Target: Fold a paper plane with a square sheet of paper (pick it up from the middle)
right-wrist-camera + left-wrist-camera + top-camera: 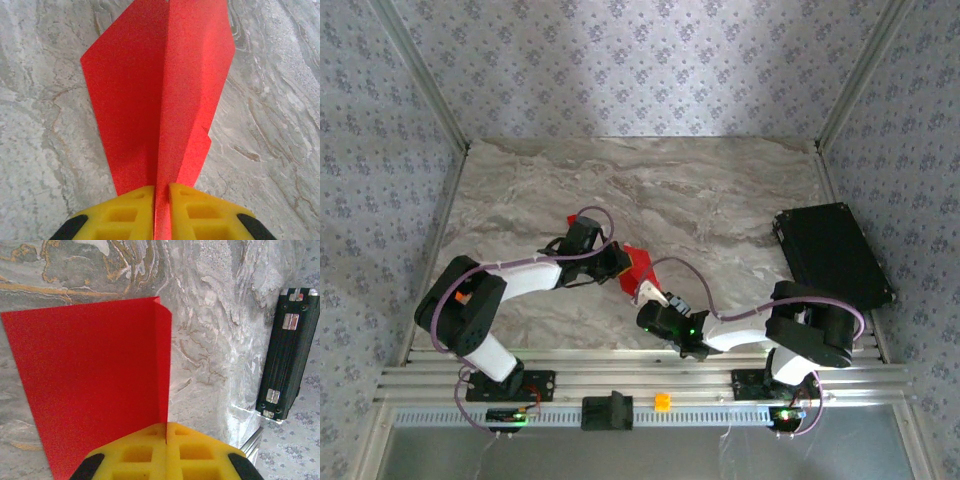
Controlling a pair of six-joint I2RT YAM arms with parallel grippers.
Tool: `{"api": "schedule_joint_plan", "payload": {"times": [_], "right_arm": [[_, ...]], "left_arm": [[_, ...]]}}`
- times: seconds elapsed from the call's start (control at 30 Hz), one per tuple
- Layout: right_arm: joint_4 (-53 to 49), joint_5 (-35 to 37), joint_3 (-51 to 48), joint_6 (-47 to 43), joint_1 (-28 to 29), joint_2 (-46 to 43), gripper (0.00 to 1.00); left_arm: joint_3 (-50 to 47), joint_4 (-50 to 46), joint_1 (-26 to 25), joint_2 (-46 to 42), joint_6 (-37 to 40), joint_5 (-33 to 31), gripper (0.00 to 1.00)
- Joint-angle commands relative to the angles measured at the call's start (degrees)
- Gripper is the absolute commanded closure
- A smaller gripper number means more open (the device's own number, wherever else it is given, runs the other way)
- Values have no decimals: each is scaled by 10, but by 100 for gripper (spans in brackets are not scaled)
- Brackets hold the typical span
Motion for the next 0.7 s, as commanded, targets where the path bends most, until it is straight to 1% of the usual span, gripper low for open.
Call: {"api": "schedule_joint_plan", "payload": {"times": [0.0,0.07,0.33,0.47,0.67], "right_arm": [[6,-1,-6,22,-6,-12,87],[8,-7,-9,24,-9,-16,89],[27,-29,-22,43,-21,-21,90],[33,-39,-26,49,-26,-22,90],[36,-46,-29,52,-32,-25,89]], "left_arm": [[16,-9,-3,-9,4,6,94],[17,-13,-3,-10,4,3,91],[25,-37,-3,-5,11,-14,69],[30,-41,-2,3,12,-15,61],[41,-50,-2,18,15,-13,61]]}}
